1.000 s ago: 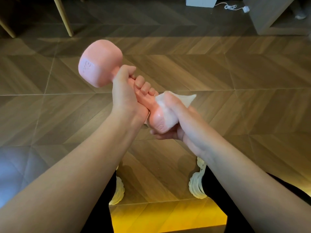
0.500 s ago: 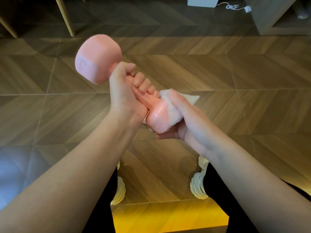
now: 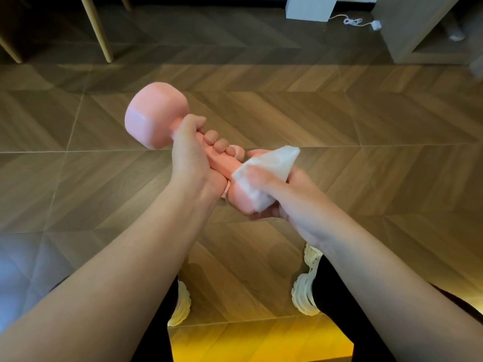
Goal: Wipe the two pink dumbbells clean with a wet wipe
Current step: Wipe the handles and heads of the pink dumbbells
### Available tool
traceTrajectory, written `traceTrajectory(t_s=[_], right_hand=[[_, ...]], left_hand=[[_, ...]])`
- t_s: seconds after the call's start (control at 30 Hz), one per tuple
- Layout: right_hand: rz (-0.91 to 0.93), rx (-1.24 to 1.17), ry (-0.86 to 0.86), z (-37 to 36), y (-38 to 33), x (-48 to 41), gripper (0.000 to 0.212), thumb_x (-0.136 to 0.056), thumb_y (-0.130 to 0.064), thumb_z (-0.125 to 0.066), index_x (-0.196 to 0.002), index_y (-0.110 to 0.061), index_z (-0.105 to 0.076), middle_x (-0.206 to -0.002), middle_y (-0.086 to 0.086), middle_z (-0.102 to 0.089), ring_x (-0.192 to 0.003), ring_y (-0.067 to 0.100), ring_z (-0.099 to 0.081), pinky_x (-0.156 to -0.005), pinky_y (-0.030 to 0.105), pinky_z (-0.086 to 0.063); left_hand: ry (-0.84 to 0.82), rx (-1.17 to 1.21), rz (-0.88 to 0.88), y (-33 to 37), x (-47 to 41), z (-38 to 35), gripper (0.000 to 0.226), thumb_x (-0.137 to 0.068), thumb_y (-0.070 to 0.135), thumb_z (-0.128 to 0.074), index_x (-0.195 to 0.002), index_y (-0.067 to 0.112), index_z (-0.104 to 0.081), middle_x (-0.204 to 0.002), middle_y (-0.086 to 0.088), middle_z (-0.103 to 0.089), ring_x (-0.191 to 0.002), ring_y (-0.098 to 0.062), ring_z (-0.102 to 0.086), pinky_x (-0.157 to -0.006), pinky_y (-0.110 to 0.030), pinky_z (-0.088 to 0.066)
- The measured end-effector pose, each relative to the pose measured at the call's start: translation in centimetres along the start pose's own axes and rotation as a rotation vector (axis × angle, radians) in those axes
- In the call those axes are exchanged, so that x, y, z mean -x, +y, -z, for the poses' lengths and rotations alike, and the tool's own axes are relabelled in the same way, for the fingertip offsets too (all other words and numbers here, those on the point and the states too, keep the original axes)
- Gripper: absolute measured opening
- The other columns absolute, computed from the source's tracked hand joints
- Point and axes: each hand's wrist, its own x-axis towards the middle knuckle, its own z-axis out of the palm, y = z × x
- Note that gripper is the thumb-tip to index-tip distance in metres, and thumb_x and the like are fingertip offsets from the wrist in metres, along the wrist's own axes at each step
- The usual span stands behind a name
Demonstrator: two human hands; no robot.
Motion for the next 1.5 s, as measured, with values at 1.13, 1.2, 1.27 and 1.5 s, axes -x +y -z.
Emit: traceTrajectory(t_s=[1.13, 1.2, 1.27, 1.5], right_hand=[[-0.116, -0.458, -0.087, 0.2, 0.4, 0.0, 0.036, -0.080, -0.044, -0.066, -0.111, -0.026, -0.071, -0.112, 0.010, -0.066, -0.096, 0.026, -0.066, -0.072, 0.049, -0.059], [-0.077, -0.490, -0.185, 0.8, 0.5, 0.3, 0.040, -0.083, -0.034, -0.066, -0.122, -0.024, -0.065, -0.118, 0.010, -0.063, -0.101, 0.027, -0.064, -0.084, 0.056, -0.057], [-0.053, -0.511, -0.282, 1.3, 0.6, 0.4, 0.050, -0.080, -0.026, -0.070, -0.129, -0.022, -0.060, -0.122, 0.010, -0.061, -0.108, 0.028, -0.061, -0.096, 0.061, -0.049], [-0.017, -0.399, 0.068, 0.4, 0.2, 0.0, 0.038, -0.080, -0.035, -0.071, -0.113, -0.017, -0.070, -0.102, 0.002, -0.073, -0.088, 0.013, -0.068, -0.072, 0.034, -0.057]], left_hand=[[-0.288, -0.167, 0.001, 0.8, -0.2, 0.3, 0.038, -0.090, 0.014, -0.042, -0.054, 0.021, -0.031, -0.042, 0.007, -0.025, -0.036, -0.011, -0.025, -0.040, -0.021, -0.031], [-0.315, -0.136, 0.037, 1.0, -0.3, 0.4, 0.042, -0.090, 0.016, -0.041, -0.049, 0.021, -0.033, -0.039, 0.007, -0.027, -0.033, -0.011, -0.029, -0.039, -0.019, -0.033], [-0.345, -0.114, 0.065, 1.3, -0.3, 0.5, 0.045, -0.090, 0.017, -0.040, -0.046, 0.020, -0.034, -0.037, 0.007, -0.029, -0.030, -0.011, -0.032, -0.039, -0.016, -0.034], [-0.368, -0.205, 0.071, 1.6, -0.3, 0.4, 0.043, -0.090, 0.017, -0.040, -0.047, 0.021, -0.033, -0.037, 0.006, -0.028, -0.031, -0.011, -0.032, -0.039, -0.018, -0.034]])
